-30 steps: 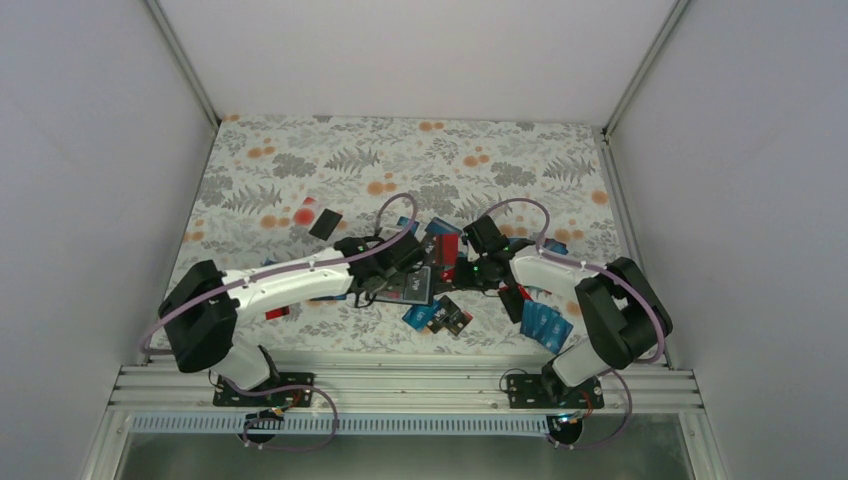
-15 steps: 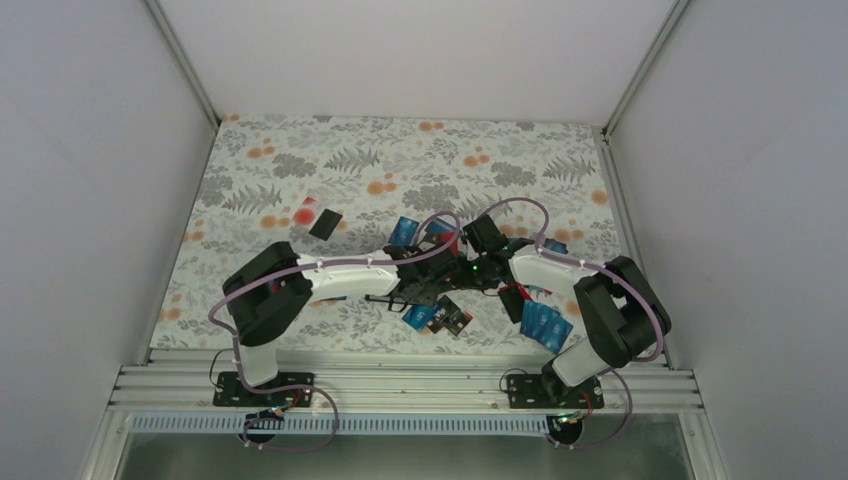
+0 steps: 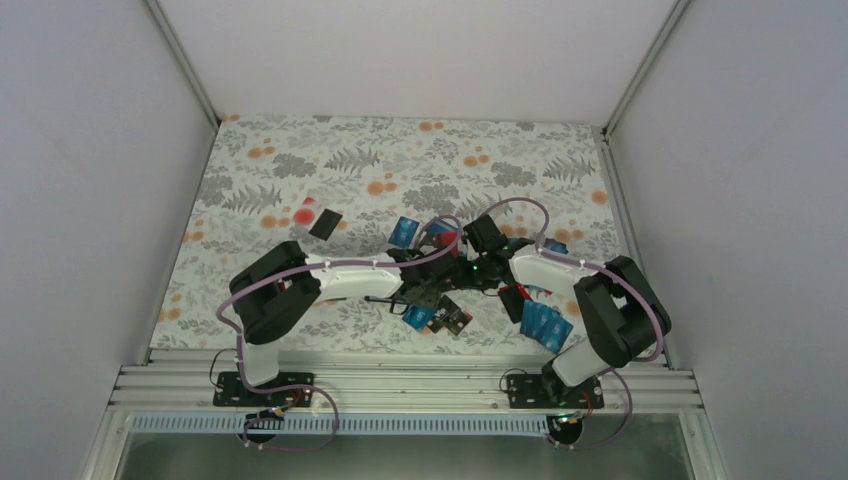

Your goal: Put the credit cards into the card holder

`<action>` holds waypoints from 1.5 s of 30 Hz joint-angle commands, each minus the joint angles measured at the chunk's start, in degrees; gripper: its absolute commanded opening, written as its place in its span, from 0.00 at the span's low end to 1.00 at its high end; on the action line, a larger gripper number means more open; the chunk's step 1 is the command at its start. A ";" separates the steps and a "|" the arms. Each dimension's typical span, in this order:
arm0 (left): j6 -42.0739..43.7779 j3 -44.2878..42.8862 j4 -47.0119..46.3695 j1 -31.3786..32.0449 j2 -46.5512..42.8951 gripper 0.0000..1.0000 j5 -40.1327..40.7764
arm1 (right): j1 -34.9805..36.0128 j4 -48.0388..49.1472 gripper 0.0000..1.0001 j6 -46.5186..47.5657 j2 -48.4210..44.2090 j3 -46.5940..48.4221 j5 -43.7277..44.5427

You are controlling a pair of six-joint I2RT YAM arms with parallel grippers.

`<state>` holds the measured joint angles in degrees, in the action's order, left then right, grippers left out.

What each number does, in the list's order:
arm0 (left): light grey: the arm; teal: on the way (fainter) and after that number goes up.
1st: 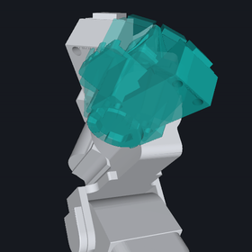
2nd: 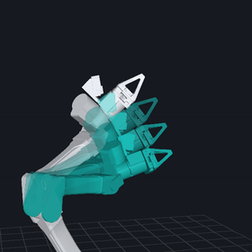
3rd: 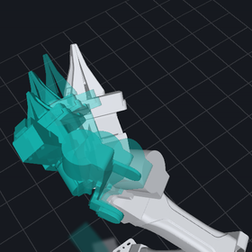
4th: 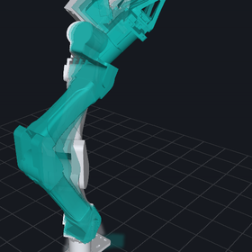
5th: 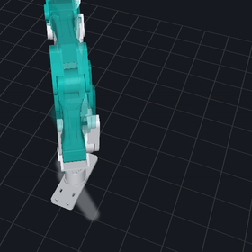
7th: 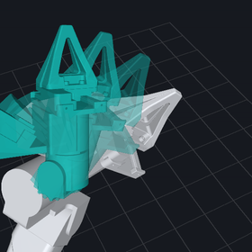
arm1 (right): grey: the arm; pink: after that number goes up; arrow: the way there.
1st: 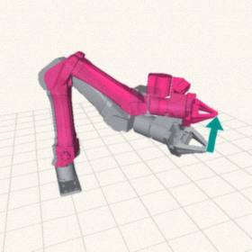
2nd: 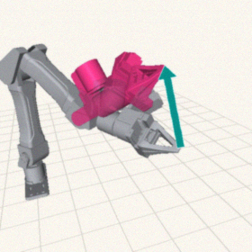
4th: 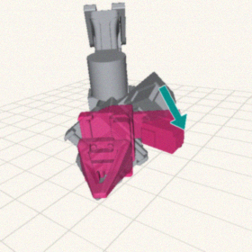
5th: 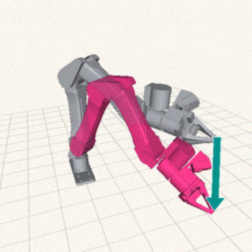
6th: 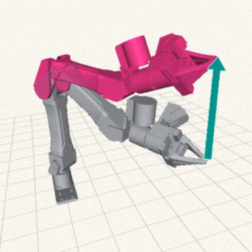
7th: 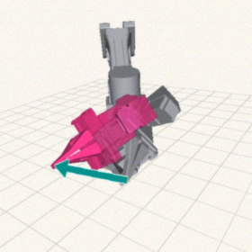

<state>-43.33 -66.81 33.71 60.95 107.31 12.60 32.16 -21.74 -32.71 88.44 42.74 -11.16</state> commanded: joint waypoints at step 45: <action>-2.50 3.85 1.02 -0.38 -0.68 0.66 0.61 | -0.92 -0.54 0.19 1.26 0.78 -1.20 0.09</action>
<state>-44.84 -63.44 34.30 60.29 104.66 12.82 31.66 -21.63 -32.23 88.44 42.57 -11.66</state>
